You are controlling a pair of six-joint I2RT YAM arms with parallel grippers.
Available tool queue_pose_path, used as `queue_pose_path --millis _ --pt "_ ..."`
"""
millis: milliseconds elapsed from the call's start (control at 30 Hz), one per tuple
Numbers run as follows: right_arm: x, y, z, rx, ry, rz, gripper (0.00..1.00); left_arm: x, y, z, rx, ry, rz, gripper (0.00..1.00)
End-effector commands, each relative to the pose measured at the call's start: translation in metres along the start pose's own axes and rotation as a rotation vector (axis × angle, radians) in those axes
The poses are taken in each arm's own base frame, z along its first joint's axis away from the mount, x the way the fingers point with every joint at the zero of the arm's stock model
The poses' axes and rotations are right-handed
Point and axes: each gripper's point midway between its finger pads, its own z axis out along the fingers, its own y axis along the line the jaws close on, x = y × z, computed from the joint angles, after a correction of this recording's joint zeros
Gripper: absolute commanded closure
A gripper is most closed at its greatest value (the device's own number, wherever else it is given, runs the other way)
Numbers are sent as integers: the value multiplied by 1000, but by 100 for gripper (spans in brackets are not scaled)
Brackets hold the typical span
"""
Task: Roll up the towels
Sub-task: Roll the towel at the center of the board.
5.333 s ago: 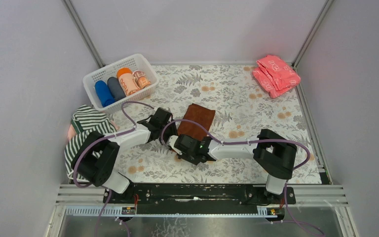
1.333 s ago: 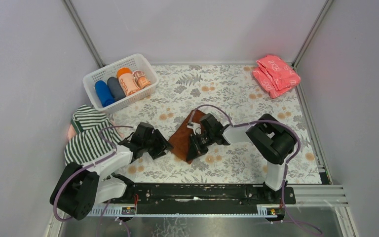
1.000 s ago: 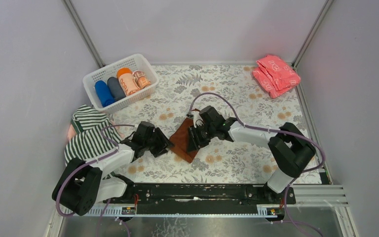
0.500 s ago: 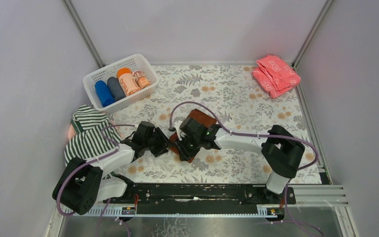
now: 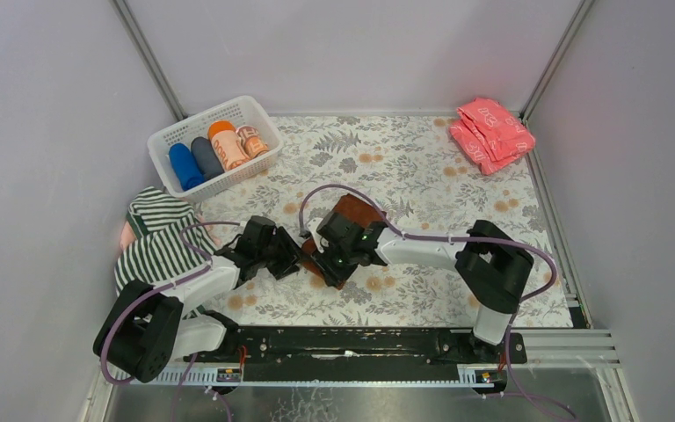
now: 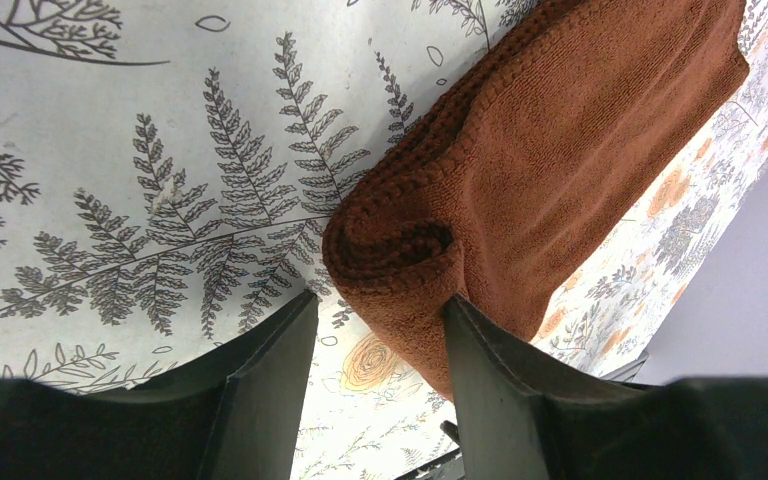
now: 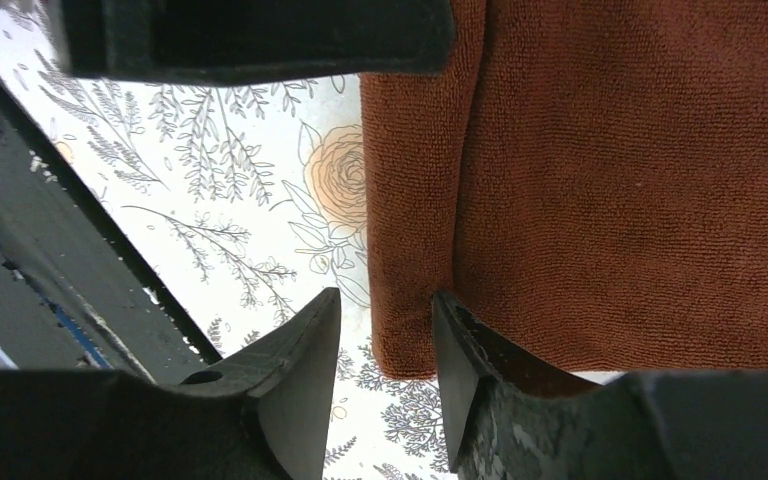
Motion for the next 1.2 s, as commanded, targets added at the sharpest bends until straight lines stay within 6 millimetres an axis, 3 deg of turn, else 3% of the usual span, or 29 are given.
queue_pose_path --millis 0,233,567,700,800,1000,1167 --pt "-5 0 3 42 8 -59 54 12 49 3 -171 19 -12 50" --pt "5 -1 13 133 54 -144 54 12 49 2 -175 20 -15 50" --pt "32 -33 18 431 178 -242 52 11 52 4 -191 22 -17 51" --pt "40 -32 19 423 192 -246 59 12 55 6 -213 33 -12 57" --pt "39 -21 23 352 180 -243 72 13 54 7 -213 43 -10 60" --pt "23 23 27 100 109 -197 97 5 41 0 -198 24 4 60" --pt "1 51 14 -182 -9 -73 100 -4 27 -15 -179 -18 20 41"
